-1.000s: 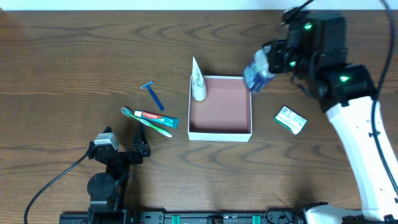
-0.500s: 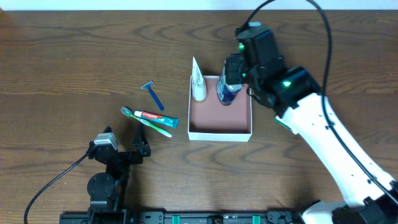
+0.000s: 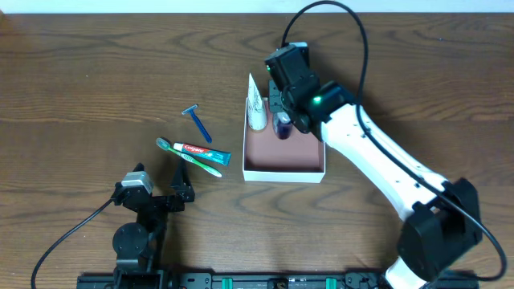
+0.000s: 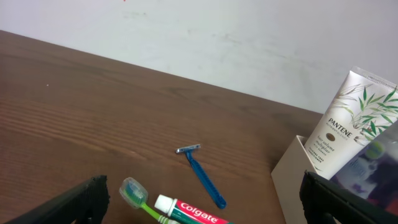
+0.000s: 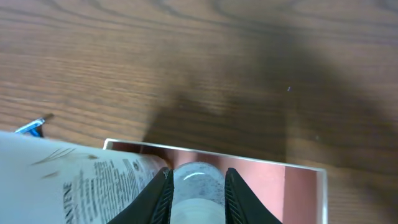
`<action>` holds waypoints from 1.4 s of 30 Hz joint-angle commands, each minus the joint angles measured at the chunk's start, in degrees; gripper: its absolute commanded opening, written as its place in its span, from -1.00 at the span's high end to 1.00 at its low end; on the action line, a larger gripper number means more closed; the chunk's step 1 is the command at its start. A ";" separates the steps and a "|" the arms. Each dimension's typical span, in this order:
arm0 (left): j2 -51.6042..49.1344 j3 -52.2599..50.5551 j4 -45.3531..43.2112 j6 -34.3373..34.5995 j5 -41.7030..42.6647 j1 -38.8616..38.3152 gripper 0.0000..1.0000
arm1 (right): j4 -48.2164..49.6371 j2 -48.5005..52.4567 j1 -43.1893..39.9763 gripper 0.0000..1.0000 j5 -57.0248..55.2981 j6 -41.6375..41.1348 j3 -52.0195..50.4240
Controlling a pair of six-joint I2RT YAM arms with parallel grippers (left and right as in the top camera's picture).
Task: Pack container
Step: 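Lower the pump bottle into the box beside the tube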
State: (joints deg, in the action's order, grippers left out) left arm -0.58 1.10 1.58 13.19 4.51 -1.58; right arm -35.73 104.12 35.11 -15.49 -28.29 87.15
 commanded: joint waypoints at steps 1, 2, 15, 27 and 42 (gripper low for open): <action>0.35 -0.87 2.05 -0.92 0.87 0.24 -0.96 | 1.84 0.74 1.09 0.97 -2.14 -1.99 0.90; 0.35 -0.87 2.05 -0.92 0.87 0.24 -0.96 | 2.23 1.03 1.11 0.98 -2.19 -2.23 0.90; 0.35 -0.87 2.05 -0.92 0.87 0.24 -0.96 | 4.61 1.99 1.33 0.96 -2.32 -2.97 0.85; 0.35 -0.87 2.05 -0.92 0.87 0.24 -0.96 | 4.31 2.80 1.33 0.97 -2.29 -2.95 0.76; 0.35 -0.87 2.05 -0.92 0.87 0.24 -0.96 | 5.77 4.98 1.38 0.63 -2.27 -2.93 0.72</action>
State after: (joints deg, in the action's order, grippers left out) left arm -0.58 1.10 1.58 13.19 4.54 -1.58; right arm -31.05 109.86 36.01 -16.49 -30.02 87.15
